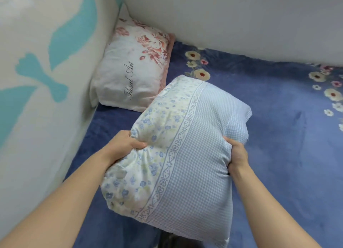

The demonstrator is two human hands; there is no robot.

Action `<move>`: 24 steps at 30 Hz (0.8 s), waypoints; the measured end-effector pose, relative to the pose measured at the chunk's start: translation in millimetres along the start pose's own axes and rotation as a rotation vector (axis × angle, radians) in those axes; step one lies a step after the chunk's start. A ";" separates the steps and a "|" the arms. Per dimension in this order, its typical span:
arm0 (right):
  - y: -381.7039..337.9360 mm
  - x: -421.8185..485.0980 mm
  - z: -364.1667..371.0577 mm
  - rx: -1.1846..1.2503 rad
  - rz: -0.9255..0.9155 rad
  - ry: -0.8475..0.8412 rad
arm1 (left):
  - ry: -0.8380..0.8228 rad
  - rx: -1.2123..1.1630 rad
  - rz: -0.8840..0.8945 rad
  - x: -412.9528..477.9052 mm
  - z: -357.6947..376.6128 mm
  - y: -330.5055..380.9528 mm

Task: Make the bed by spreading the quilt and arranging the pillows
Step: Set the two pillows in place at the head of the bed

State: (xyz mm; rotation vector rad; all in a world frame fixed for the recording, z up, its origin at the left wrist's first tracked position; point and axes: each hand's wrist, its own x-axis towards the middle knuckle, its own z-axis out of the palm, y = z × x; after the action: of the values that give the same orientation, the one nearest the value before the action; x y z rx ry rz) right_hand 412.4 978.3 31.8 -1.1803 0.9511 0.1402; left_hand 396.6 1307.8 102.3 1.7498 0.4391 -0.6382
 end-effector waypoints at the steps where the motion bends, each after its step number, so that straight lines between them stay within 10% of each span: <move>1: 5.1 -23.9 17.4 -0.018 -0.021 -0.021 | 0.037 -0.009 0.013 -15.7 -17.3 -12.2; 13: 166.5 -229.4 142.8 -0.201 -0.205 -0.149 | 0.377 -0.119 0.094 -170.4 -202.5 -220.1; 19: 313.4 -240.1 108.1 -0.937 0.020 -0.297 | 0.286 -0.017 -0.147 -131.1 -218.8 -367.6; 24: 410.5 -236.0 56.0 -1.003 0.094 -0.154 | 0.237 0.220 -0.347 -123.2 -195.4 -438.6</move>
State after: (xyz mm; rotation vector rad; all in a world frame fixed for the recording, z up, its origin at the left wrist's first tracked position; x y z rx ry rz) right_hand 70.1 1284.2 -97.2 -1.9959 0.7991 0.8440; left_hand 77.0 1616.8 -117.1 1.9873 0.8774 -0.7474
